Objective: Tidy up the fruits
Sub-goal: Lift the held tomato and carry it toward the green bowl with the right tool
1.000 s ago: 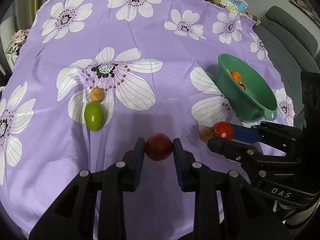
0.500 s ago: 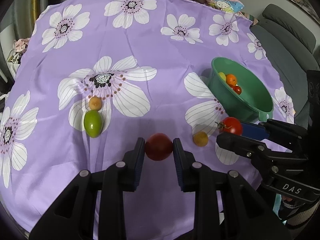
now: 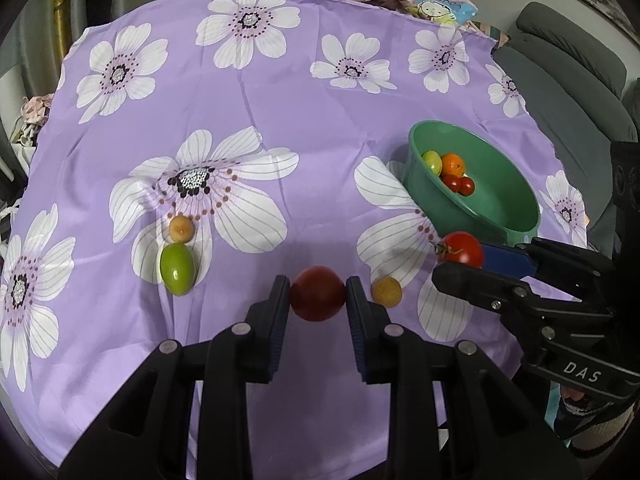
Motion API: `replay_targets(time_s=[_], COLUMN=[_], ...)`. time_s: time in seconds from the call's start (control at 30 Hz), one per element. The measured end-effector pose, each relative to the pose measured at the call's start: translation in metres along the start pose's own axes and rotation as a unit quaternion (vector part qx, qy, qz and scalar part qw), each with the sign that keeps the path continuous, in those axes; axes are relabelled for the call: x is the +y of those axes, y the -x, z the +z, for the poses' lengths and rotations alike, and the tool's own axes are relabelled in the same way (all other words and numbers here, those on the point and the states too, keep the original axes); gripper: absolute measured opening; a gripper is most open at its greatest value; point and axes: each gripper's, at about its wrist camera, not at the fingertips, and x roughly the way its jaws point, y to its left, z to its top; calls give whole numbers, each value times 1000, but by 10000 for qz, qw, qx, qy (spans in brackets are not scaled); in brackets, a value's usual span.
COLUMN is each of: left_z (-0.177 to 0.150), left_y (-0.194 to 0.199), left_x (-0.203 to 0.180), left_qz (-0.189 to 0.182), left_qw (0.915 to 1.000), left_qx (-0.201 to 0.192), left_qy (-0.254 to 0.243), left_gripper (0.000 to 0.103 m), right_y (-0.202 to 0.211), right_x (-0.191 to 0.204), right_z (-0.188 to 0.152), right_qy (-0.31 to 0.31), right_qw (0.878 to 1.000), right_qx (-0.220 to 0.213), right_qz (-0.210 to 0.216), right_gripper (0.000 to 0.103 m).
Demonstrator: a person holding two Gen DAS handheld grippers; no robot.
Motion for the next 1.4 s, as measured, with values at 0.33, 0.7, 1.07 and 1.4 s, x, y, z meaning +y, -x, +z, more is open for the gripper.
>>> replay_targets(time_s=[0.33, 0.7, 1.07, 1.4], left_z=[6, 15, 29, 49], left_y=[-5, -12, -15, -20], left_x=[-9, -23, -39, -64], left_qz=[-12, -45, -182, -607], left_qw=[9999, 9996, 9984, 9948], left_qx=[5, 23, -45, -158], left_qy=[-113, -289, -543, -804], left_gripper=[28, 28, 28, 28], right_y=[6, 16, 24, 40], right_x=[-10, -25, -39, -65], right_z=[3, 4, 5, 4], right_qy=[-85, -250, -401, -670], right_qw=[9999, 9992, 9978, 9941], right_qx=[-139, -320, -492, -696], right_qz=[5, -58, -200, -496], right_gripper=[31, 31, 31, 31])
